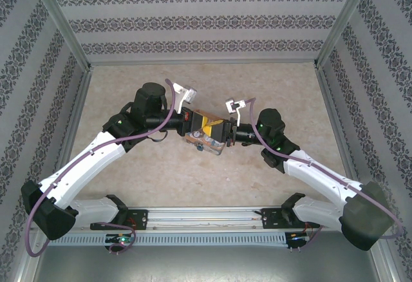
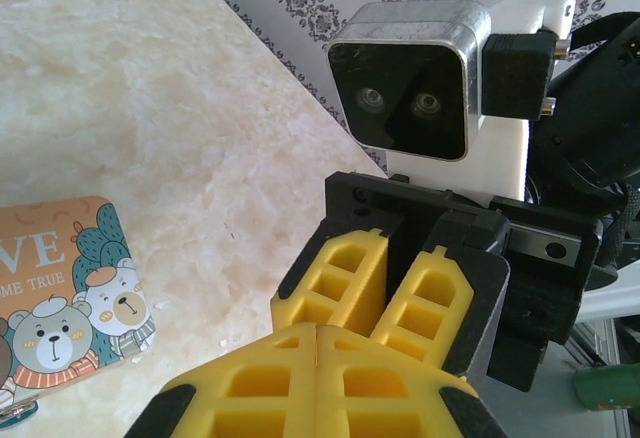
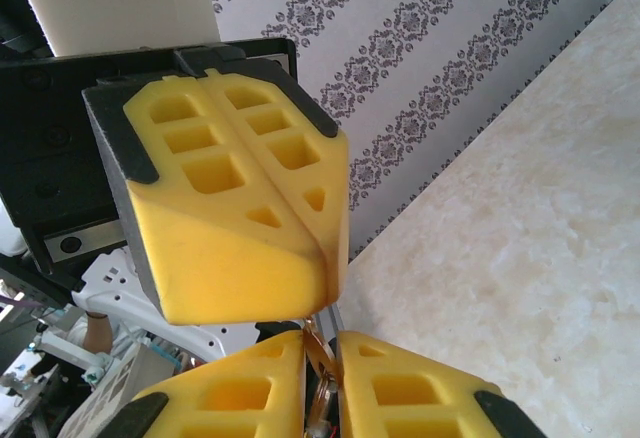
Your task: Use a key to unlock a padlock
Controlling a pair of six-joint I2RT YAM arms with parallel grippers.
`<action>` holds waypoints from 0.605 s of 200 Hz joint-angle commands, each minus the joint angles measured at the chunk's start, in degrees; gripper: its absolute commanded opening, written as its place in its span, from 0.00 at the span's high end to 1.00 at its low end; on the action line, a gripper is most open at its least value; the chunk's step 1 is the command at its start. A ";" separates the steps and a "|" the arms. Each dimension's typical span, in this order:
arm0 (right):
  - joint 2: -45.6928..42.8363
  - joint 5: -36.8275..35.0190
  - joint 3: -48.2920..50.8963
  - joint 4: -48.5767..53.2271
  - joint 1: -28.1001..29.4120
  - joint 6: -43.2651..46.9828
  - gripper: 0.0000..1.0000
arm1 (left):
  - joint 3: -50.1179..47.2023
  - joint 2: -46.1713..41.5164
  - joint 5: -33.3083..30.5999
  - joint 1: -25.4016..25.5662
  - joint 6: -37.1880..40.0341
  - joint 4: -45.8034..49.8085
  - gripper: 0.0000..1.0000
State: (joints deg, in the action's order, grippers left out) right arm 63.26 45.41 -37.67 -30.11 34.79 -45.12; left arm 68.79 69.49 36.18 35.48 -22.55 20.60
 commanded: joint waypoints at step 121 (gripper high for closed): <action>-0.41 -0.50 0.23 -1.18 0.27 0.15 0.84 | -0.32 -0.23 0.10 -1.82 -0.30 -1.97 1.00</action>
State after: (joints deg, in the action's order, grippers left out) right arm 63.26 44.88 -37.67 -30.06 34.76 -45.12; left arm 68.79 69.49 36.01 34.81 -22.72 20.47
